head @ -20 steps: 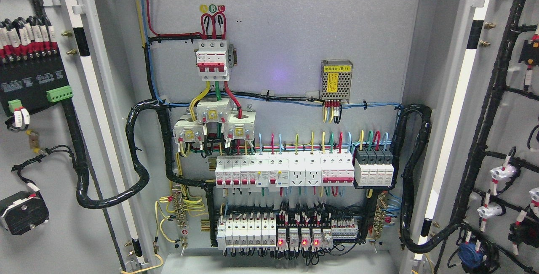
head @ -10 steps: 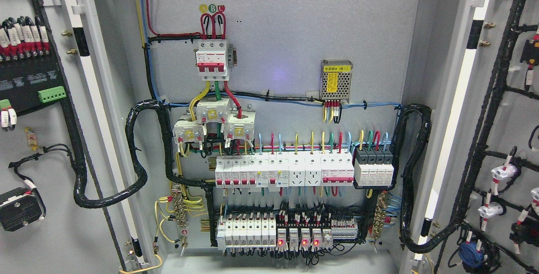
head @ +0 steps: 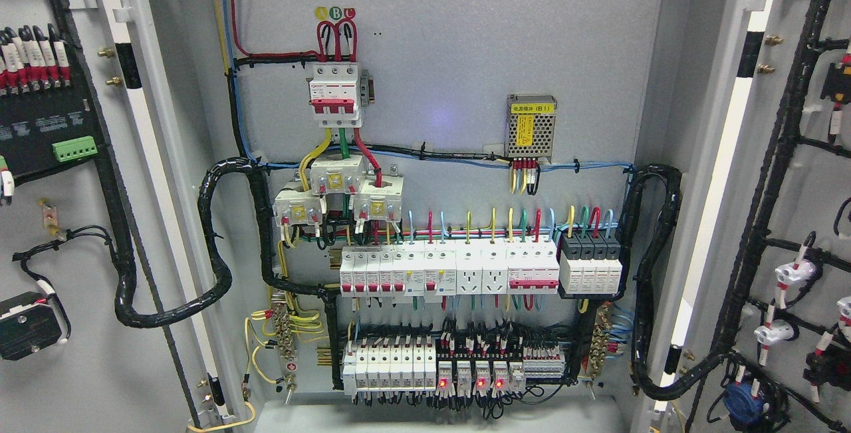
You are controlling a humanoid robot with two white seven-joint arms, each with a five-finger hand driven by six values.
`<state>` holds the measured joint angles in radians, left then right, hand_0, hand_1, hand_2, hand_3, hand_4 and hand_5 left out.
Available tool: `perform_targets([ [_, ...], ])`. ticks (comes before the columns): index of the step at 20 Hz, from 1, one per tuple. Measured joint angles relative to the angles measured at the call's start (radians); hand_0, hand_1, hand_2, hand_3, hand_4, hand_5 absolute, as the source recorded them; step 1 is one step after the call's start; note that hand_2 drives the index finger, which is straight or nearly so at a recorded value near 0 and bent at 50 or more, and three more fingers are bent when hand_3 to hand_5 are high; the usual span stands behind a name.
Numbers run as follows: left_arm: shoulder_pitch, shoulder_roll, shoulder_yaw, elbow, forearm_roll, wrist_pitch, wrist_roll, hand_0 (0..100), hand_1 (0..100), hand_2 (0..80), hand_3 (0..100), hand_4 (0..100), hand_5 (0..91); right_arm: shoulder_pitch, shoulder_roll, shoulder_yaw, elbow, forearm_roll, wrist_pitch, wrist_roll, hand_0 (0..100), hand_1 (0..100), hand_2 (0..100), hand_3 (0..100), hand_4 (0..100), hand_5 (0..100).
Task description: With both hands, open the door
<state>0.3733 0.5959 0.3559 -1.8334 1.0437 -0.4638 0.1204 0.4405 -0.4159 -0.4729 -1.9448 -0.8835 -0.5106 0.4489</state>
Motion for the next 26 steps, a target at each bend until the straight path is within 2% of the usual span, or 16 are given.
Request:
perform_targets([
  [7, 0.001, 0.007, 0.008, -0.002, 0.007, 0.001, 0.001, 0, 0, 0.0, 0, 0, 0.0, 0.005, -0.014, 0.038, -0.019, 0.000, -0.007, 0.000, 19, 0, 0, 0, 0, 0],
  [20, 0.030, 0.015, -0.046, -0.067, 0.000, -0.002, 0.002, 0, 0, 0.0, 0, 0, 0.0, 0.001, -0.034, 0.170, -0.035, 0.008, -0.007, 0.007, 19, 0, 0, 0, 0, 0],
  [26, 0.044, 0.014, -0.104, -0.103, -0.046, -0.004, -0.001, 0, 0, 0.0, 0, 0, 0.0, 0.000, -0.037, 0.249, -0.033, 0.046, -0.008, 0.007, 19, 0, 0, 0, 0, 0],
])
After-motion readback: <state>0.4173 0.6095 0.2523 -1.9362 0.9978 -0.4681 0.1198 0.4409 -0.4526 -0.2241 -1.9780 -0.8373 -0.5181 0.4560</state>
